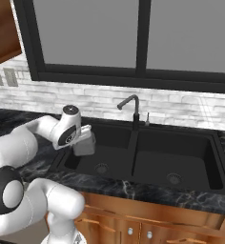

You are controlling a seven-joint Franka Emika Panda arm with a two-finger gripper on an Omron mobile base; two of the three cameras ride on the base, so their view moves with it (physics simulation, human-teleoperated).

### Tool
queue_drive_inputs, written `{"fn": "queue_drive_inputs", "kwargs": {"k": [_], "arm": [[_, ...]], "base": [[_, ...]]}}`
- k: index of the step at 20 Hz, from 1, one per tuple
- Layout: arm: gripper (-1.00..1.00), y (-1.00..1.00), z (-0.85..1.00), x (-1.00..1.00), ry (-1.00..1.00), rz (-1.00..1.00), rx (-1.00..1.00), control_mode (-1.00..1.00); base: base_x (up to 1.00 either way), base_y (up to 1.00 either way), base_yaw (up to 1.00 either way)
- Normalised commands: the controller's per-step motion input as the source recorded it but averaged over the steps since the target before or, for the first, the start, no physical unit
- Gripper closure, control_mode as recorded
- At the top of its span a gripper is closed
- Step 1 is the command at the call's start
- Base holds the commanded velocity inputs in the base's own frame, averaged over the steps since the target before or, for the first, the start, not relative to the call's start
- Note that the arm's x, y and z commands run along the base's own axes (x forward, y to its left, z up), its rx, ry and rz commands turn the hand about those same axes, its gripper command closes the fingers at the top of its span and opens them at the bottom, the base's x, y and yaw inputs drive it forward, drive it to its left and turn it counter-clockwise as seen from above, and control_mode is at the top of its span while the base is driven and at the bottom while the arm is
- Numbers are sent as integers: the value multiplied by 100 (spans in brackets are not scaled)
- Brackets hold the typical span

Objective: Place the tupperware in the left basin and the mug in the right basin of the sink.

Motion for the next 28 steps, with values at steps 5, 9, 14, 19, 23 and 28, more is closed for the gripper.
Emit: {"fn": "queue_drive_inputs", "kwargs": {"k": [5,9,14,19,23,28], "arm": [[100,-12,10,4,10,-20,3,-100],[100,-1,0,12,0,-18,0,-100],[100,0,0,13,0,-15,0,-100],[100,0,-4,17,0,-14,0,-100],[100,-1,-3,24,2,-14,0,-100],[100,-4,-9,27,7,-11,0,-100]], "base": [[0,0,0],[0,0,0],[0,0,0],[0,0,0],[0,0,0],[0,0,0]]}}
